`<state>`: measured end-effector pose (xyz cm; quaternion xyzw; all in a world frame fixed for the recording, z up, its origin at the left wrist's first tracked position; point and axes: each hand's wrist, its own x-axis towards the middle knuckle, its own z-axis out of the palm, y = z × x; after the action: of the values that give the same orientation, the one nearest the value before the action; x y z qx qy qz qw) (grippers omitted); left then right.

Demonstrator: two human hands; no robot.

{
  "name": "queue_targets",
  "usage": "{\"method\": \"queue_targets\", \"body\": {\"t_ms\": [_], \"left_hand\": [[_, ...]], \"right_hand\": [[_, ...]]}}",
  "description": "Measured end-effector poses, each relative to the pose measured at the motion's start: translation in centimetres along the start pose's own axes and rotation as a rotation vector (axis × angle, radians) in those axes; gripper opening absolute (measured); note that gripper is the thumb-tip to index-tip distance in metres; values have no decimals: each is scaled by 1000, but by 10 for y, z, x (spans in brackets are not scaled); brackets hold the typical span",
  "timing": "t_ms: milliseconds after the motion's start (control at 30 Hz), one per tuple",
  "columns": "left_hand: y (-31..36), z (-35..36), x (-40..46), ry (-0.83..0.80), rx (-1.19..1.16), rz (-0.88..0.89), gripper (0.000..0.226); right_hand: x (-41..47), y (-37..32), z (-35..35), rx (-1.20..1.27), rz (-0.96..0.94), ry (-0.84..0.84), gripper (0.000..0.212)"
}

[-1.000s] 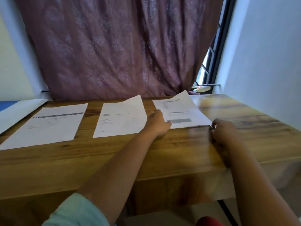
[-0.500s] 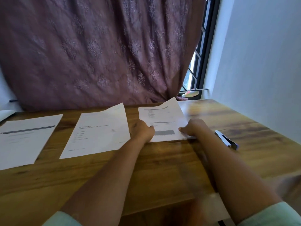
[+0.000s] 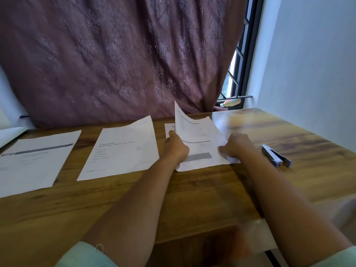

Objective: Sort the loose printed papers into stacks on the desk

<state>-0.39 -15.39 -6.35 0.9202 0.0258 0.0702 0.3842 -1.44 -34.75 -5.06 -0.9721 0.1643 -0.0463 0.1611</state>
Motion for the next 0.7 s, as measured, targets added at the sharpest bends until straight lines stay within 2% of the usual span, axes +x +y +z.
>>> {"method": "queue_targets", "body": {"t_ms": [133, 233, 300, 400, 500, 633, 700], "left_hand": [[-4, -4, 3, -29, -85, 38, 44], [-7, -7, -7, 32, 8, -10, 50], [-7, -8, -14, 13, 67, -28, 52], [-5, -11, -16, -9, 118, -42, 61], [-2, -12, -11, -63, -6, -66, 64], [-1, -13, -9, -116, -209, -131, 47], [-1, -10, -11, -76, -108, -99, 44]], "right_hand": [[-8, 9, 1, 58, -47, -17, 54], [-16, 9, 0, 43, -64, 7, 56], [-25, 3, 4, -23, -74, 50, 57], [-30, -4, 12, -117, -77, 139, 85], [-31, -7, 9, -202, -85, 107, 90], [-30, -3, 2, 25, -35, 69, 91], [-31, 0, 0, 105, -5, 36, 87]]}}
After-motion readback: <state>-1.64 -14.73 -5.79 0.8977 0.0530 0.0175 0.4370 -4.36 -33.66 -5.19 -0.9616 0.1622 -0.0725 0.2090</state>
